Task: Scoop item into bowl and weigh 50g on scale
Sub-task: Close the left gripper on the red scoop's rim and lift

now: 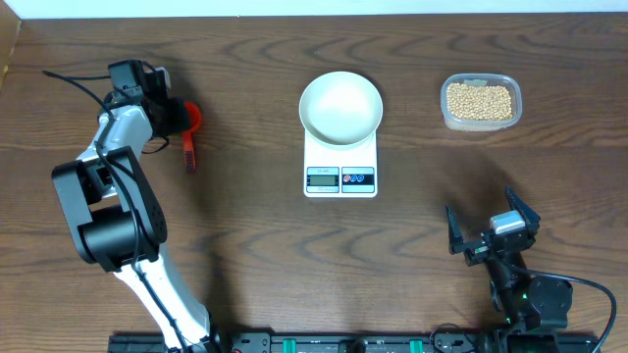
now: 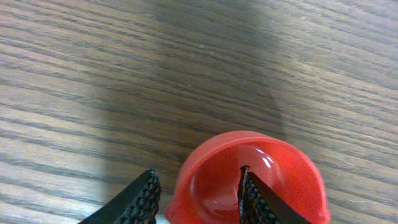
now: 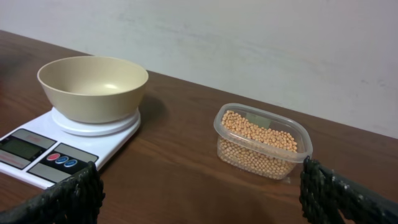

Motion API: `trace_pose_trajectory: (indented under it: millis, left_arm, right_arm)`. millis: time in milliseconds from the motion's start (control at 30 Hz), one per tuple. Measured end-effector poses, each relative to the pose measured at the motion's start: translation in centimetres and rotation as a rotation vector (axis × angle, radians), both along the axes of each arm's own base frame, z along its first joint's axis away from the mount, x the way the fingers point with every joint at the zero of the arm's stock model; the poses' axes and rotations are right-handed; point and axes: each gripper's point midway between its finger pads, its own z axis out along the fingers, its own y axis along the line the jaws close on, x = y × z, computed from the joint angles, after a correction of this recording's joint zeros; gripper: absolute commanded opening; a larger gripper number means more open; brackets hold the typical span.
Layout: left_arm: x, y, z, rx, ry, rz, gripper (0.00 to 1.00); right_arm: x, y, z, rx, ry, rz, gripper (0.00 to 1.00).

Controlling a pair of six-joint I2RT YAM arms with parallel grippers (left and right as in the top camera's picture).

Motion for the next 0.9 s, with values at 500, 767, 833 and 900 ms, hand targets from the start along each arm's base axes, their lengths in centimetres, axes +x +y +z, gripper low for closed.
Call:
trace_pose_trajectory:
  millis: [500,767,833,900]
  left_arm:
    - [0.0,0.6,0.0,-0.021,0.003,0.112,0.23]
    - [0.2,0.7,-0.1,-0.027,-0.006,0.126,0.2]
    - [0.1,0.7,-0.7,-0.036,0.007,0.138,0.19]
    - [0.1,0.7,-1.1,-0.04,0.009,0.144,0.19]
  right_arm:
    - [0.0,0.0,0.0,0.0,0.0,0.0,0.99]
    - [0.0,0.0,0.0,0.0,0.0,0.0,0.99]
    - [0.0,0.0,0.0,0.0,0.0,0.0,0.99]
    - [0.0,0.0,0.0,0.0,0.0,0.0,0.99]
